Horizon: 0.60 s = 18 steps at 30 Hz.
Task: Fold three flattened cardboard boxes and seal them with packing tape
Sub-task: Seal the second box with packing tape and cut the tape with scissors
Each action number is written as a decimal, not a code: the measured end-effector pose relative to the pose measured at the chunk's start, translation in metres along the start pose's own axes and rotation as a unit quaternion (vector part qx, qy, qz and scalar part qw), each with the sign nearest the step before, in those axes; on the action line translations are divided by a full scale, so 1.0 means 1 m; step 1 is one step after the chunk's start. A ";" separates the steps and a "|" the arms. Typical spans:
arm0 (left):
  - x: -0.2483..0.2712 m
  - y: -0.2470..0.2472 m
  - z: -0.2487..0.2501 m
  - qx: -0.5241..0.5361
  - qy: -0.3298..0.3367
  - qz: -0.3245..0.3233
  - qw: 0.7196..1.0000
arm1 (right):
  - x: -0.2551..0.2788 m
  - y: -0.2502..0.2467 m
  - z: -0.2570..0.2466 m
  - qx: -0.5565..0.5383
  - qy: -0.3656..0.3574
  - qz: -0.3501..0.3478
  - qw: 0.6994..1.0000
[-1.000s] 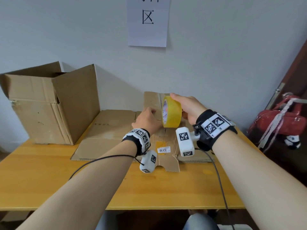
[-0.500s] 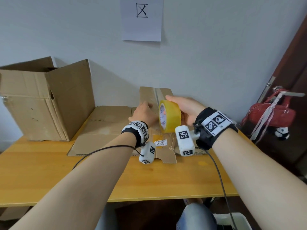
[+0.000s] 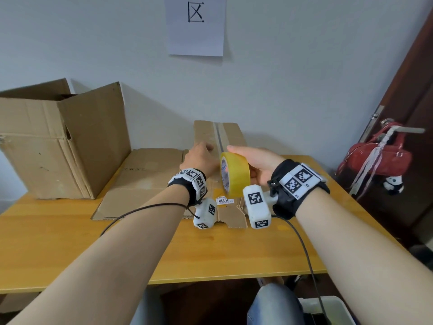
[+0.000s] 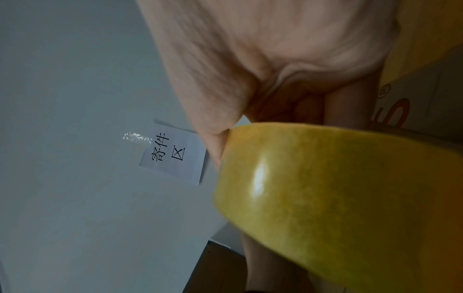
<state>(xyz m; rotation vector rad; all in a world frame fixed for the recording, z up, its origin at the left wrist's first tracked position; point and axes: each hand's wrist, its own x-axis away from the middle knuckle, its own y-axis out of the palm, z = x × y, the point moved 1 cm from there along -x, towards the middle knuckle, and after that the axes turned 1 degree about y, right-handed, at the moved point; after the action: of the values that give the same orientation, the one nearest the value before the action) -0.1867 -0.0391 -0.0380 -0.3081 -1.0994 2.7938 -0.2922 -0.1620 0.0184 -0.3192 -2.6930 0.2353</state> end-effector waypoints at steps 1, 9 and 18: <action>0.000 0.000 0.000 -0.003 0.001 -0.002 1.000 | 0.000 0.001 0.003 0.000 -0.004 0.002 1.000; -0.003 0.004 -0.001 -0.012 0.023 -0.009 1.000 | -0.003 0.007 0.013 -0.011 -0.013 -0.008 1.000; -0.003 0.006 0.000 -0.011 0.045 -0.039 0.998 | -0.002 0.004 0.019 -0.030 -0.018 -0.004 0.999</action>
<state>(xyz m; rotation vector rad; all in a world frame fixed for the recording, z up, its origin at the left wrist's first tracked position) -0.1841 -0.0442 -0.0420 -0.3816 -1.0973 2.6744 -0.2976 -0.1608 -0.0008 -0.3259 -2.7409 0.1600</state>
